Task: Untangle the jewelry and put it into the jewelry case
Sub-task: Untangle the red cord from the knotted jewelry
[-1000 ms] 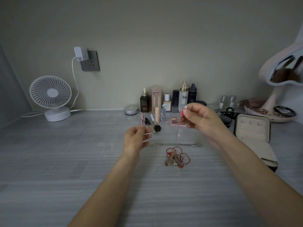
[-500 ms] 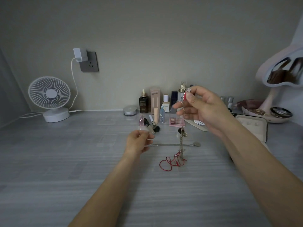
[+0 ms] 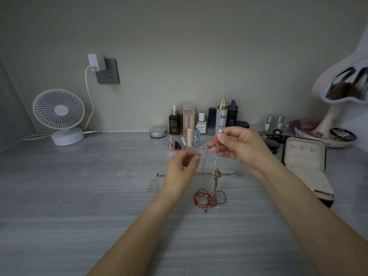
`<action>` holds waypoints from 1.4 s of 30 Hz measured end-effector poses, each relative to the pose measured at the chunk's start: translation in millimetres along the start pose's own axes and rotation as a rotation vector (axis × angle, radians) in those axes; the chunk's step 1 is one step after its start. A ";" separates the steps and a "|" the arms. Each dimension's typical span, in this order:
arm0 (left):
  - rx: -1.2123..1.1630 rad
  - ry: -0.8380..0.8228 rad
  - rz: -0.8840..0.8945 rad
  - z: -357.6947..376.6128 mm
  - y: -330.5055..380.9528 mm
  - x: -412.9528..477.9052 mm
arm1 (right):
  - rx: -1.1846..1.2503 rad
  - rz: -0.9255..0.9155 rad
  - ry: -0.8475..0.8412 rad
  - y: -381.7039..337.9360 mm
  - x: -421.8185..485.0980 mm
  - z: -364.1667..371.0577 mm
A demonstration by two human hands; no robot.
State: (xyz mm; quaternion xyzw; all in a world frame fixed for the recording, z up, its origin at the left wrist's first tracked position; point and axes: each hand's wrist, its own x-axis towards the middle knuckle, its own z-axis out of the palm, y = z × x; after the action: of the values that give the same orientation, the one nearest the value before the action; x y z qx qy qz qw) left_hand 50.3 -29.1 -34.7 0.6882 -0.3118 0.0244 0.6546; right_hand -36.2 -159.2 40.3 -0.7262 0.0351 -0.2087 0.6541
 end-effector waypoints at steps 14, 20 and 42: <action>0.077 -0.378 -0.184 15.0 -8.2 -11.0 | 0.015 0.076 0.085 39.3 -5.8 -0.4; 0.268 -0.380 -0.206 11.4 -9.9 -9.1 | 0.030 0.109 0.124 52.6 -10.4 0.0; 0.135 -0.481 -0.516 -9.3 13.3 -5.2 | -0.059 0.102 0.169 60.3 -14.1 -1.4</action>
State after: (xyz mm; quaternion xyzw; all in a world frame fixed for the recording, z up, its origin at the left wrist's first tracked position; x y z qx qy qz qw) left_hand 43.5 -17.9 -24.0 0.7721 -0.2706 -0.2835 0.5003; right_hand -36.1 -164.5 -21.4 -0.7223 0.1332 -0.2345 0.6368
